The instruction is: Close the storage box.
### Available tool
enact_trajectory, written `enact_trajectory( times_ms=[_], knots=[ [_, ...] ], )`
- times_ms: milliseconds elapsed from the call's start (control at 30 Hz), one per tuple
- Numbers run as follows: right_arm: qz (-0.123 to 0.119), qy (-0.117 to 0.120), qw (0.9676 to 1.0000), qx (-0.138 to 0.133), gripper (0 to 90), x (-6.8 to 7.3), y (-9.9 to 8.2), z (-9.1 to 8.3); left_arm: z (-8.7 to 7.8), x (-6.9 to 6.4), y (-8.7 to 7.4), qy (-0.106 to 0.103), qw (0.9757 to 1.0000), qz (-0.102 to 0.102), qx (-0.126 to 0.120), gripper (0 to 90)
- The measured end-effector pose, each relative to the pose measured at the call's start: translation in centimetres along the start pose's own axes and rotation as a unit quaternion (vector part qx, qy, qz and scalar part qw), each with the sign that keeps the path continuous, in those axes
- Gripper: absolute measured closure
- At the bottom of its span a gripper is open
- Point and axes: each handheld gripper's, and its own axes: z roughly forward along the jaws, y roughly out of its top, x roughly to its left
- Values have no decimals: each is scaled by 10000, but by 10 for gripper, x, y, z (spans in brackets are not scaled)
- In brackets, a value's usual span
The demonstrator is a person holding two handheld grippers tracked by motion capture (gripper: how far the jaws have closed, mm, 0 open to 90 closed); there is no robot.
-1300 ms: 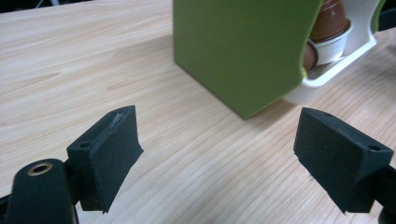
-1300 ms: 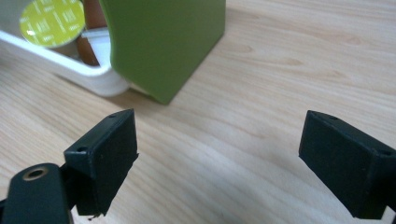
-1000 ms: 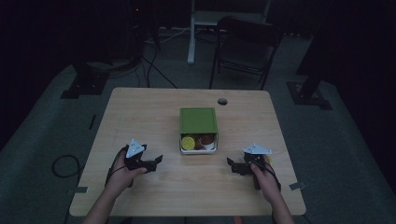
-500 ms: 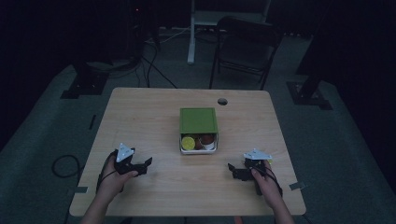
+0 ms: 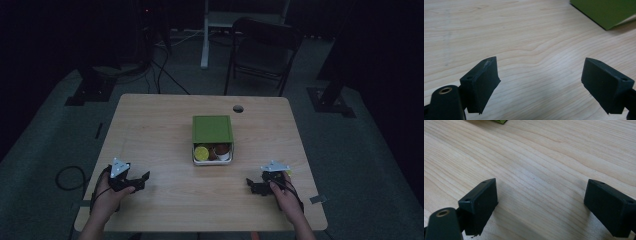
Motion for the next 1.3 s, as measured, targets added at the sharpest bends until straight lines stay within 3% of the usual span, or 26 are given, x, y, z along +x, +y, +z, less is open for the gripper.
enact_trajectory(
  times_ms=[133, 467, 567, 733, 1000, 1067, 1233, 1300],
  knots=[
    [3, 1, 10000, 2, 112, 0, 0, 0, -5, 5, -3, 75, 10000, -32, 43, 146],
    [9, 1, 10000, 5, 112, 0, 0, 0, -10, 12, -16, 262, 9982, -102, 526, 146],
    [7, 2, 10000, 3, 112, 0, 0, 0, -13, 15, -19, 381, 9976, -168, 547, 146],
    [6, 1, 10000, 3, 112, 0, 0, 0, -15, 17, -25, 406, 9972, -263, 578, 146],
    [6, 2, 10000, 3, 112, 0, 0, 0, -18, 18, -33, 690, 9942, -401, 721, 146],
    [6, 0, 10000, 2, 112, 0, 0, 0, -16, 17, -35, 661, 9937, -492, 762, 150],
    [8, -2, 10000, 1, 113, 0, 0, 0, -14, 14, -34, 817, 9924, -403, 823, 150],
    [15, -3, 10000, 0, 112, 0, 0, 0, -13, 12, -33, 898, 9914, -473, 821, 149]
  ],
)
